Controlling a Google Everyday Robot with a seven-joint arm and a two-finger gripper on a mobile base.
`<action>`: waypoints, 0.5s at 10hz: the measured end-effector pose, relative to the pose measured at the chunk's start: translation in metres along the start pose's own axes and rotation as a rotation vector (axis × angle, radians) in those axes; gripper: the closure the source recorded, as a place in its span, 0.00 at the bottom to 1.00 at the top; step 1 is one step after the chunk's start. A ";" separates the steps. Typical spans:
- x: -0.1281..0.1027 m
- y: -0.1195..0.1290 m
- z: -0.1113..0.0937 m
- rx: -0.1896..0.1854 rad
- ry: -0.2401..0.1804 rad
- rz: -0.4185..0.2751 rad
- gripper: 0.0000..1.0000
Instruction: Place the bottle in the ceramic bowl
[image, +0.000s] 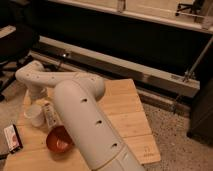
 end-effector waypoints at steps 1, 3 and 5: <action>0.001 0.003 -0.001 0.002 -0.001 0.007 0.20; 0.002 0.013 0.000 -0.005 0.000 0.011 0.20; 0.003 0.017 0.002 -0.006 0.006 0.008 0.20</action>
